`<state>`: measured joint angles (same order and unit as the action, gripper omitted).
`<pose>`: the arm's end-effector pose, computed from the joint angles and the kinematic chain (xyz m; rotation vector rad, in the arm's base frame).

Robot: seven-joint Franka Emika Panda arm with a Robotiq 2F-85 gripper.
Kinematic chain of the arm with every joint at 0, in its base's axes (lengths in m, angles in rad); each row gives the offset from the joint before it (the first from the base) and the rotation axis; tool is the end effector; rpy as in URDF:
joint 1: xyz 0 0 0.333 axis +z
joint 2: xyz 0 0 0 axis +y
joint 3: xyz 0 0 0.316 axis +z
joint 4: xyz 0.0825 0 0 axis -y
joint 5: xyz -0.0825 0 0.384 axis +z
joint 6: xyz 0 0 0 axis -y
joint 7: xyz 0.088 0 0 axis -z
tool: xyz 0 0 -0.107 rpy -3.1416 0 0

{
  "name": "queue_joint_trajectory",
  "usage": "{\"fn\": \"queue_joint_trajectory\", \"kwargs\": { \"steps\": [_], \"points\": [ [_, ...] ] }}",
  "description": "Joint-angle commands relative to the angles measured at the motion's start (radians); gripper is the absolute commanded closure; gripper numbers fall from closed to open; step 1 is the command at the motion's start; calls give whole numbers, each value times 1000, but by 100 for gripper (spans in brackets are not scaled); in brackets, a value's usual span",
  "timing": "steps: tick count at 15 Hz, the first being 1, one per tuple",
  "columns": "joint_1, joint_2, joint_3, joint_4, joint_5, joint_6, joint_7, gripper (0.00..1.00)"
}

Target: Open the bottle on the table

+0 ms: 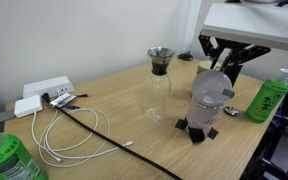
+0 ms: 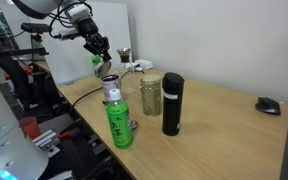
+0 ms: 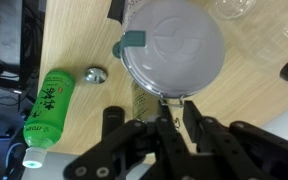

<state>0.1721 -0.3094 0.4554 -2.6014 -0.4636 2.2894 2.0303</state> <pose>0.3451 0.2310 0.3509 2.4671 -1.5232 0.6610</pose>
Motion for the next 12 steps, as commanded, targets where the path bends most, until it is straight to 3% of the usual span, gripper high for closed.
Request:
{"fn": "queue_joint_trajectory", "kwargs": {
  "steps": [1,12],
  "points": [
    [6,15,5,19,-26,-33,23,94],
    [23,11,-4,25,2,-26,6,94]
  ]
}}
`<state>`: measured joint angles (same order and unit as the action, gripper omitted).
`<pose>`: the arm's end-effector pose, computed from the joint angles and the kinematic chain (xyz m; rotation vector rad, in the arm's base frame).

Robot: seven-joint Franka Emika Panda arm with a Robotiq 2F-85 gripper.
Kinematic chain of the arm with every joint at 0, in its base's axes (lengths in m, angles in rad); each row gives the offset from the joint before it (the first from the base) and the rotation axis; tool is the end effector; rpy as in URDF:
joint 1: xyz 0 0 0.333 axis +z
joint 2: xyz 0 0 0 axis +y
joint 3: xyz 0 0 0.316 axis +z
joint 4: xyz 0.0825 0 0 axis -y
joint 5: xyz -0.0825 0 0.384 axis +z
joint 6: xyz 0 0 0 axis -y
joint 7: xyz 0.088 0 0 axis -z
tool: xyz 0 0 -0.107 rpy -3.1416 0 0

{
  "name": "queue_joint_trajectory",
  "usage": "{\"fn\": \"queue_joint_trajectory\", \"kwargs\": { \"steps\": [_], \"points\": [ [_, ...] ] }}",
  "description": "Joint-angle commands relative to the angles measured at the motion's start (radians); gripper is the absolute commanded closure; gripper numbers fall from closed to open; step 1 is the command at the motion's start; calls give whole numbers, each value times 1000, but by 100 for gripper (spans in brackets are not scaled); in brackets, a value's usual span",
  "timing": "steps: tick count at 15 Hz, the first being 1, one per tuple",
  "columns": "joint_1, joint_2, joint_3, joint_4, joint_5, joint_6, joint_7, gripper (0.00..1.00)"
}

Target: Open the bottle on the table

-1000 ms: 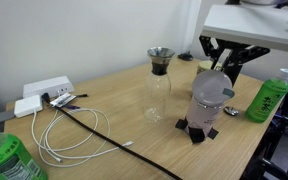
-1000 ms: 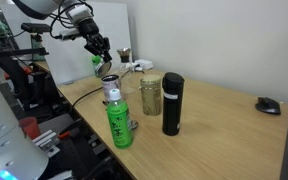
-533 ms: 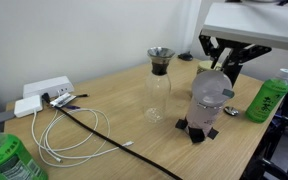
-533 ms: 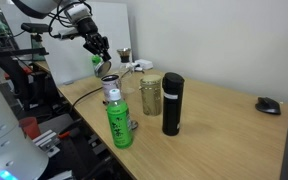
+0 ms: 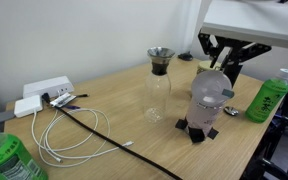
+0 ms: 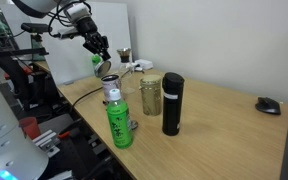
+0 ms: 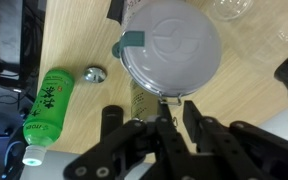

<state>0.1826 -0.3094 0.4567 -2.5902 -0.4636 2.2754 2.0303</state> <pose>0.3442 0.2359 0.3546 2.4705 -1.5129 0.6673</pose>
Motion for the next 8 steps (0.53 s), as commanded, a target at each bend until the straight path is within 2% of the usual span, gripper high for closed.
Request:
{"fn": "queue_joint_trajectory", "kwargs": {
  "steps": [1,8],
  "points": [
    [16,10,-5,14,3,-12,5,94],
    [37,5,-5,20,15,-6,-3,94]
  ]
}}
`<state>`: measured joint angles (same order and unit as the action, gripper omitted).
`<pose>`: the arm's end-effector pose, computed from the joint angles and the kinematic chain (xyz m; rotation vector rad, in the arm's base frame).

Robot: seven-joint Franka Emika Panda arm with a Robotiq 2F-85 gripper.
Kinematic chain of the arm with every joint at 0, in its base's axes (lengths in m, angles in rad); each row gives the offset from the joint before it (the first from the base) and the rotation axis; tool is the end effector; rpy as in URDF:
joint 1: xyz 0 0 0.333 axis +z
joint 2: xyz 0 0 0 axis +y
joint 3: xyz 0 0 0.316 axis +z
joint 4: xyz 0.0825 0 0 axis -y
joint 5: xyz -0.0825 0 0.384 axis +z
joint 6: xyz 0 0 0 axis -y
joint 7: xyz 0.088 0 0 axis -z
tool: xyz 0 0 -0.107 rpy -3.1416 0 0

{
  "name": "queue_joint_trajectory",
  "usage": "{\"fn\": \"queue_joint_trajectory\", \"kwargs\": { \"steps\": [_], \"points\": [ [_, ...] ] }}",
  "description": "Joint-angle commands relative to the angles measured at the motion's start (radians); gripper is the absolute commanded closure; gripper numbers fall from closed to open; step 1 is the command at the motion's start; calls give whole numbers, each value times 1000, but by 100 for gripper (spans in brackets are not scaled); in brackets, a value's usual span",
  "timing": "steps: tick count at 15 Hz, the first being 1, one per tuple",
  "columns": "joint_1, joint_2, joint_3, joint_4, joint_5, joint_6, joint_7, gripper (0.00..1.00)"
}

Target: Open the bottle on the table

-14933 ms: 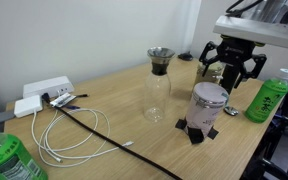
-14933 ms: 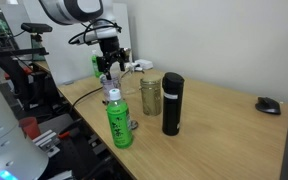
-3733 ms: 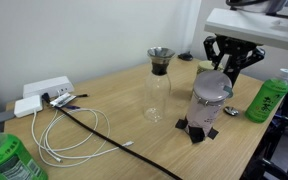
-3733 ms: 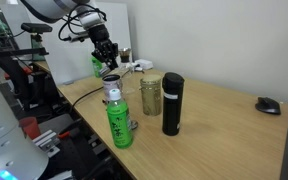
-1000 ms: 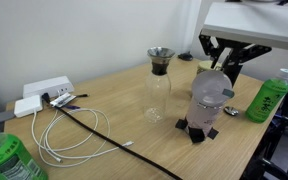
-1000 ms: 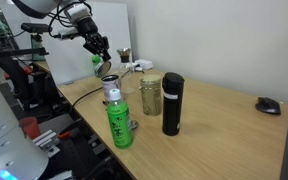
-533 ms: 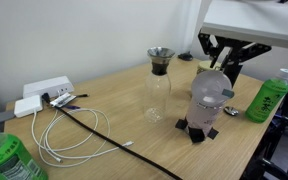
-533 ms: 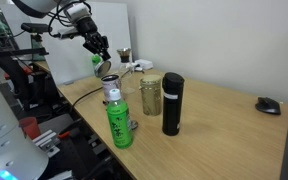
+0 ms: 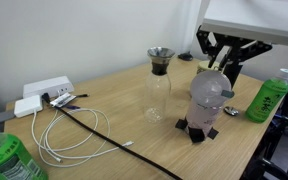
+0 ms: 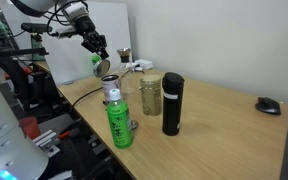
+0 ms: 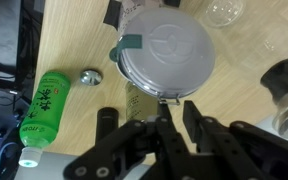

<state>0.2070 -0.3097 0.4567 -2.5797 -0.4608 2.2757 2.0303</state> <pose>0.3405 0.2467 0.3592 2.4989 -1.4939 0.6769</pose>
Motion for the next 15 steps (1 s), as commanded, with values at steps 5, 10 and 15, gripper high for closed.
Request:
{"fn": "queue_joint_trajectory", "kwargs": {
  "steps": [5,10,15],
  "points": [
    [27,4,-4,15,17,-2,-8,94],
    [40,5,-4,17,23,5,-12,94],
    [53,4,-3,19,30,12,-17,94]
  ]
}}
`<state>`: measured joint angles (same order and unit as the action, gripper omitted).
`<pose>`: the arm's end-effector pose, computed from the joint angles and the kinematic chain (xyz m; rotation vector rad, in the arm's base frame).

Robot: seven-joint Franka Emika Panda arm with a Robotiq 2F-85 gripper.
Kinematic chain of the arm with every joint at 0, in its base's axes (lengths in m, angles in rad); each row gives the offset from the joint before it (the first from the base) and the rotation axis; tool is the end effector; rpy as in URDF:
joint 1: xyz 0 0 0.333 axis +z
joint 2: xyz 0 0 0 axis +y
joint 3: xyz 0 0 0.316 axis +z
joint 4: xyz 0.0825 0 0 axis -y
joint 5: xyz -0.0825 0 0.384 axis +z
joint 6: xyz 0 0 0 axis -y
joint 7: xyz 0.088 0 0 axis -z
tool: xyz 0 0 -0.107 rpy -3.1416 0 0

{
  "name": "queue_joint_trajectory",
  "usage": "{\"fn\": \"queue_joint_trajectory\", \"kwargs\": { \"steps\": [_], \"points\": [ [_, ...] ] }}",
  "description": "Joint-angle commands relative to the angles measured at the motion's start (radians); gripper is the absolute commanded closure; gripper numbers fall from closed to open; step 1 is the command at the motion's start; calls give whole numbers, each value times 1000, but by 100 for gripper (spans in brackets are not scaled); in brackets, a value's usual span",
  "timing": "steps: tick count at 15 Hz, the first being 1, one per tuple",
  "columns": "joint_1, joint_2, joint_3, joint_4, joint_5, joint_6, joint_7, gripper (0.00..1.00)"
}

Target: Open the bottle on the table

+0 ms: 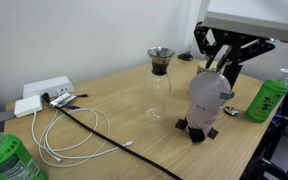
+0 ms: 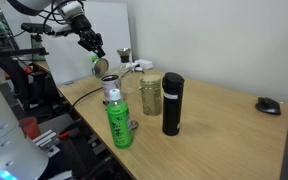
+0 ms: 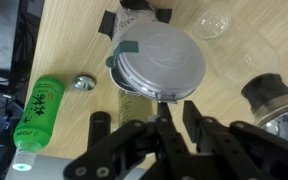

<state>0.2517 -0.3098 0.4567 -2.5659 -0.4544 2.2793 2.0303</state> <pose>0.3318 0.2654 0.3653 2.5504 -1.4570 0.6886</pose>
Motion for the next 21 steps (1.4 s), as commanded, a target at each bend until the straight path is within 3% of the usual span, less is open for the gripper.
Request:
{"fn": "queue_joint_trajectory", "kwargs": {
  "steps": [1,21],
  "points": [
    [10,4,-3,5,24,9,-17,94],
    [-27,-59,-17,15,-27,24,9,94]
  ]
}}
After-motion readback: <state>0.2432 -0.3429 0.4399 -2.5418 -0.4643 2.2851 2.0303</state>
